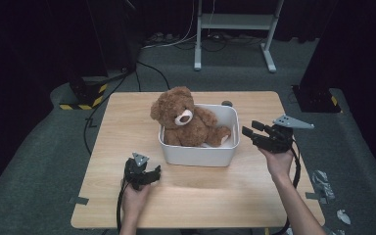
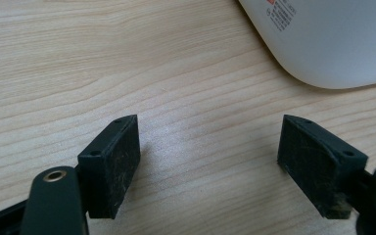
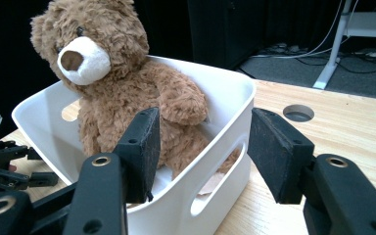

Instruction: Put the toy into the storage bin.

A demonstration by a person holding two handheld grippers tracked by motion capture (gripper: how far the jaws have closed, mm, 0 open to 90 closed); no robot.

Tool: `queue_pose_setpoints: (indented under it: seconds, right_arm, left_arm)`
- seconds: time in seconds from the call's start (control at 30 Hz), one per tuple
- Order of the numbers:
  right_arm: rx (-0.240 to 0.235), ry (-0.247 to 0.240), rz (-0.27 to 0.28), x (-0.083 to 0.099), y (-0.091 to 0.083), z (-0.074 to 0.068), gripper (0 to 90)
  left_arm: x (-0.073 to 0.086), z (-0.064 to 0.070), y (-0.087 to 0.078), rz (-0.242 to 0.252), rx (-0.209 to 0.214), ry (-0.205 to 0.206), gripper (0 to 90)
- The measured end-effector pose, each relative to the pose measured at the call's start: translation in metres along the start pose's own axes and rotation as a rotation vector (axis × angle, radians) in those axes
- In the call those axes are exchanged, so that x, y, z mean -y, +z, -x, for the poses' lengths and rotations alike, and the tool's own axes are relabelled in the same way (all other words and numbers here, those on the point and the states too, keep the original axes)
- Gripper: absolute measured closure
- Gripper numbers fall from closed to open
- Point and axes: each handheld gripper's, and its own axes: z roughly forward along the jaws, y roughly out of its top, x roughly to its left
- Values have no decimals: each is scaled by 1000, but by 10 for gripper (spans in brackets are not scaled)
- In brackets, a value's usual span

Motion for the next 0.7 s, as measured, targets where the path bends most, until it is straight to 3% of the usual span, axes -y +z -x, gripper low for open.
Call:
queue_pose_setpoints:
  seconds: [0.7]
  right_arm:
    - [19,13,-21,11,-3,6,457]
  left_arm:
    - [0,0,0,1,0,0,237]
